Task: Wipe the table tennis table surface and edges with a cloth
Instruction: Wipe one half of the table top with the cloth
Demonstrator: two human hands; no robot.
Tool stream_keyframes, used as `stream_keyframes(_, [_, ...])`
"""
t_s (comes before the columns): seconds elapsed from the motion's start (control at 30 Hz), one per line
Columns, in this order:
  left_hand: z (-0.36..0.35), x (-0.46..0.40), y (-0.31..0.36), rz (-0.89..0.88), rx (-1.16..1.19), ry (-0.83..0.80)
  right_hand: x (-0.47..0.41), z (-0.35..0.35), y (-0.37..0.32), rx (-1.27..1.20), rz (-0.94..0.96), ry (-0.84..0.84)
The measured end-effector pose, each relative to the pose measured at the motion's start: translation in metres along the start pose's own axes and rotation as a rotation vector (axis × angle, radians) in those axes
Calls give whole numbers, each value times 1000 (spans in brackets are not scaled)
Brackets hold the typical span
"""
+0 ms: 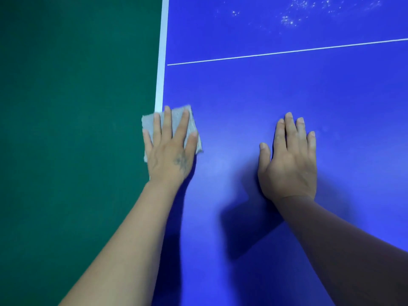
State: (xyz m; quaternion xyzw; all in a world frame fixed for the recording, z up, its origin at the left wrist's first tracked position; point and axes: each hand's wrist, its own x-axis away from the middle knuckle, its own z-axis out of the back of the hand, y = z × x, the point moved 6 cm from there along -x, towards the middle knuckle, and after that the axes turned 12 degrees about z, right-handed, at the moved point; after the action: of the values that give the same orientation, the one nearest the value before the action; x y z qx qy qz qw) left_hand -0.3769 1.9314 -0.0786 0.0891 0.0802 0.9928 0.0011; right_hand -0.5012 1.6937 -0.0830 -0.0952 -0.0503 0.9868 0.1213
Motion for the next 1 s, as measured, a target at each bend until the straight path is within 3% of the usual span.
stream_keyframes(0.1, [-5,-22,34,47,9,17,0,0,-1,-12,-3,7])
stream_keyframes(0.23, [-18,34,73,-211,-3,85,0,2,-1,-25,-8,18])
stream_keyframes(0.4, [-24,130,32,-307,-40,-11,1,4,-3,-21,-4,7])
stream_keyframes(0.57, [-15,140,-35,-122,-68,-8,6,12,1,-201,-7,22])
stream_keyframes(0.67, [-12,110,-33,0,-63,26,9,22,0,-373,32,53])
stream_keyframes(0.8, [-15,71,-6,138,9,8,46,44,-20,-384,197,133])
stream_keyframes(0.9, [-23,96,25,-5,4,72,102,55,-37,-453,208,190])
stream_keyframes(1.0, [-32,153,36,-196,-11,89,154,47,-44,-434,164,99])
